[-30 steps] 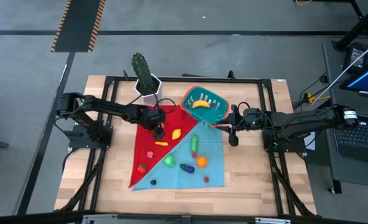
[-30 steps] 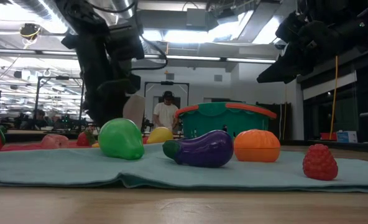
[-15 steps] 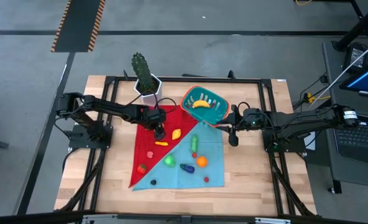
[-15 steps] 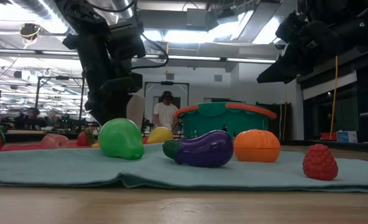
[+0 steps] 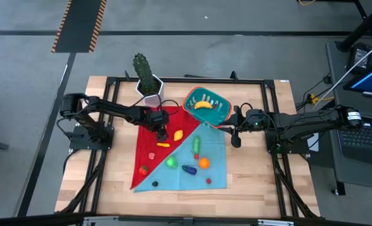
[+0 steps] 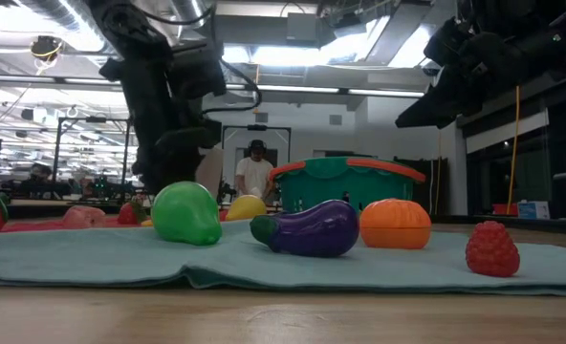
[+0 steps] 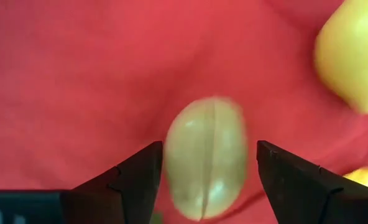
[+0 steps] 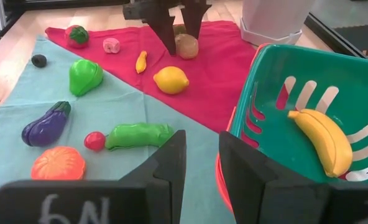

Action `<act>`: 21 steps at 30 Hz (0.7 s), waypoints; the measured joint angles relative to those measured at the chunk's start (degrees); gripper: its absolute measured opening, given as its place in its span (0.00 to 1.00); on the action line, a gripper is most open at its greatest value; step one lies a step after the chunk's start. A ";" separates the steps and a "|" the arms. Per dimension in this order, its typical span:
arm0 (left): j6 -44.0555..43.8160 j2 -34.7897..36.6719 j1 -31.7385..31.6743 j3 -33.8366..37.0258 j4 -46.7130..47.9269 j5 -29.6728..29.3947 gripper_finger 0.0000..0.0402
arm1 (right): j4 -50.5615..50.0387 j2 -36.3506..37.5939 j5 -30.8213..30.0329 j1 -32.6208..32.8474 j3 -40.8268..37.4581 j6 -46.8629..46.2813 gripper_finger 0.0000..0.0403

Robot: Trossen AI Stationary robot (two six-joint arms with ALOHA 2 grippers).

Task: Pick and placing Produce into tupperware
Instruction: Put the brown potato into the blue basket

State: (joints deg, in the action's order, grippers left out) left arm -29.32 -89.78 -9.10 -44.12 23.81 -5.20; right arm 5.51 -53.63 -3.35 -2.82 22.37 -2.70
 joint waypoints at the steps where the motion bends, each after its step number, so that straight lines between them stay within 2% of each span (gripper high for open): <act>1: 0.09 -0.19 0.00 0.09 0.41 -0.02 0.62 | -0.02 0.02 -0.01 -0.01 0.00 0.00 0.24; 21: 2.06 -0.92 0.00 0.04 -0.74 -0.04 0.62 | -0.24 0.02 -0.01 0.01 -0.02 0.00 0.24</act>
State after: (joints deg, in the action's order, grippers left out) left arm -27.26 -90.70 -9.10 -44.07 23.07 -5.23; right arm 5.28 -53.60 -3.35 -2.81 22.35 -2.70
